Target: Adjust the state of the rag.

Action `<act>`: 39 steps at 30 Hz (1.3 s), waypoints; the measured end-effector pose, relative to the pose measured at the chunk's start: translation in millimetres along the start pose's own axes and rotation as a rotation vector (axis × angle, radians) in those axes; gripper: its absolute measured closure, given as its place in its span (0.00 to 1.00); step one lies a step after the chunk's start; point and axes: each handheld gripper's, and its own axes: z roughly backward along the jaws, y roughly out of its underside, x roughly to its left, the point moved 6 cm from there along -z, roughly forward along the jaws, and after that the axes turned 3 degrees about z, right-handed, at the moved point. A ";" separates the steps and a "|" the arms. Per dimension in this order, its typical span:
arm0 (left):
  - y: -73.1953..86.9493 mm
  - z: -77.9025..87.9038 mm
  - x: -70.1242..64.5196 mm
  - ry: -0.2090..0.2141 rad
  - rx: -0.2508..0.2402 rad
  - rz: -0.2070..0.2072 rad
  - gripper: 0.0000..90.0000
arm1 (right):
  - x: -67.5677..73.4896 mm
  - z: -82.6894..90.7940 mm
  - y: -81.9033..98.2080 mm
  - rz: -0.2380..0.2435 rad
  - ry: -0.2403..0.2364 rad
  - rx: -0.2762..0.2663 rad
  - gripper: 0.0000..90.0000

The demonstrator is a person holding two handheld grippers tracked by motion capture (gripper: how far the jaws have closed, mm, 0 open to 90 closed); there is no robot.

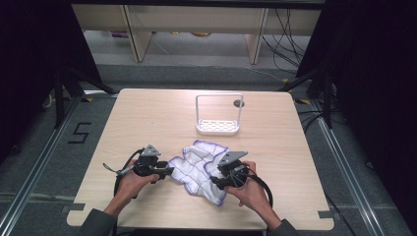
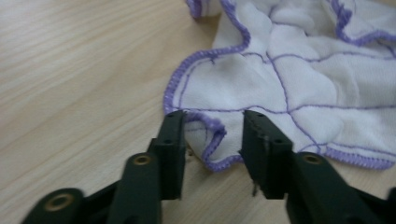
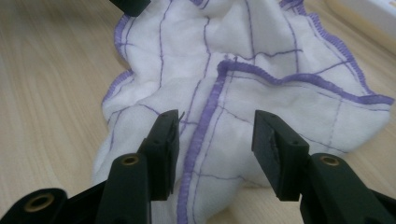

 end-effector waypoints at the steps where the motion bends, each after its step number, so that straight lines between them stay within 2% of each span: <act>1: 0.9 -1.0 -0.8 -0.012 0.011 -0.040 0.76 | 0.9 -2.7 0.1 -0.002 0.003 0.001 0.58; 2: 0.9 -1.0 -0.8 -0.012 0.011 -0.040 0.82 | 0.6 -7.0 1.1 0.026 0.014 0.011 0.59; 3: 0.8 -1.0 -2.0 -0.024 0.009 -0.072 0.89 | 0.8 -9.5 2.6 0.041 0.022 0.039 0.60; 5: 0.4 1.3 -2.3 -0.020 0.000 -0.076 0.96 | 1.2 -15.8 4.1 0.051 0.024 0.057 0.70; 7: 1.9 4.5 -2.3 -0.022 0.009 -0.106 0.98 | -1.1 -15.8 4.9 0.080 0.034 0.069 0.85; 8: 1.9 4.5 -2.3 -0.022 0.009 -0.106 0.98 | -1.1 -15.8 4.9 0.080 0.034 0.069 0.85; 9: 3.9 8.4 -3.1 -0.033 -0.003 -0.116 0.98 | -5.1 -11.5 5.6 0.093 0.056 0.057 0.92; 10: 3.9 8.4 -3.1 -0.033 -0.003 -0.116 0.98 | -7.8 -8.1 6.3 0.104 0.063 0.063 0.94; 11: 5.9 13.9 -6.2 -0.022 -0.010 -0.127 0.98 | -12.5 -5.1 6.9 0.126 0.076 0.045 0.94; 12: 6.8 17.4 -8.9 -0.016 -0.015 -0.137 0.98 | -14.6 0.1 7.6 0.104 0.066 0.042 0.95; 13: 7.7 20.5 -11.5 -0.023 -0.017 -0.141 0.98 | -19.7 4.5 7.7 0.098 0.067 0.014 0.95; 14: 7.7 20.5 -11.5 -0.023 -0.017 -0.141 0.98 | -19.7 4.5 7.7 0.098 0.067 0.014 0.95; 15: 9.6 26.3 -18.1 -0.017 -0.020 -0.169 0.99 | -31.0 18.8 10.7 0.051 0.066 -0.024 0.95; 16: 9.6 26.3 -18.1 -0.017 -0.020 -0.169 0.99 | -31.0 18.8 10.7 0.051 0.066 -0.024 0.95; 17: 13.1 29.5 -25.7 -0.002 -0.024 -0.183 0.99 | -42.8 30.2 16.3 -0.037 0.074 -0.040 0.95; 18: 15.6 30.1 -30.7 0.006 -0.026 -0.178 0.99 | -48.0 33.7 18.5 -0.047 0.067 -0.040 0.95; 19: 18.3 29.4 -36.0 0.022 -0.033 -0.171 0.99 | -55.3 35.1 21.2 -0.070 0.090 -0.056 0.95; 20: 21.7 28.8 -39.7 0.022 -0.022 -0.186 0.99 | -63.3 36.2 24.2 -0.082 0.108 -0.062 0.95; 21: 25.0 27.3 -46.9 0.046 -0.019 -0.187 0.99 | -69.2 37.3 28.6 -0.120 0.125 -0.043 0.95; 22: 25.0 27.3 -46.9 0.046 -0.019 -0.187 0.99 | -69.2 37.3 28.6 -0.120 0.125 -0.043 0.95; 23: 30.4 25.5 -59.9 0.078 -0.004 -0.198 0.99 | -85.0 34.6 38.5 -0.160 0.165 -0.034 0.95; 24: 30.4 25.5 -59.9 0.078 -0.004 -0.198 0.99 | -85.0 34.6 38.5 -0.160 0.165 -0.034 0.95; 25: 33.1 24.6 -71.4 0.106 0.011 -0.224 0.99 | -97.0 32.3 46.8 -0.186 0.170 -0.015 0.95; 26: 33.1 24.6 -71.4 0.106 0.011 -0.224 0.99 | -97.0 32.3 46.8 -0.186 0.170 -0.015 0.95; 27: 34.1 23.6 -78.7 0.132 0.014 -0.244 0.99 | -107.4 27.1 51.3 -0.220 0.189 -0.036 0.94; 28: 35.3 22.8 -81.3 0.134 0.013 -0.236 0.99 | -108.4 27.6 53.3 -0.257 0.176 -0.013 0.93; 29: 36.4 21.8 -82.7 0.134 0.017 -0.240 0.99 | -114.3 23.8 55.6 -0.239 0.195 -0.033 0.92; 30: 36.4 21.8 -82.7 0.134 0.017 -0.240 0.99 | -117.2 22.0 57.4 -0.246 0.200 -0.029 0.88; 31: 37.3 22.3 -84.1 0.141 0.017 -0.250 0.98 | -116.9 21.4 58.7 -0.290 0.200 -0.015 0.84; 32: 37.3 22.3 -84.1 0.141 0.017 -0.250 0.98 | -116.9 21.4 58.7 -0.290 0.200 -0.015 0.84; 33: 37.8 21.9 -87.1 0.143 -0.001 -0.215 0.98 | -121.8 25.1 60.7 -0.290 0.210 -0.013 0.78; 34: 37.8 21.9 -87.1 0.143 -0.001 -0.215 0.98 | -121.8 25.1 60.7 -0.290 0.210 -0.013 0.78; 35: 38.5 23.3 -84.1 0.138 0.017 -0.246 0.98 | -123.3 33.7 60.6 -0.317 0.221 -0.009 0.72; 36: 38.5 23.3 -84.1 0.138 0.017 -0.246 0.98 | -123.7 37.9 59.5 -0.327 0.212 -0.023 0.70; 37: 38.4 22.8 -85.1 0.140 0.000 -0.236 0.98 | -124.8 43.6 60.0 -0.321 0.232 -0.028 0.69; 38: 39.3 23.3 -83.9 0.136 0.014 -0.248 0.98 | -125.1 49.3 60.2 -0.293 0.236 -0.033 0.67; 39: 39.9 22.7 -84.4 0.131 0.012 -0.240 0.98 | -120.5 54.1 61.1 -0.305 0.227 -0.031 0.66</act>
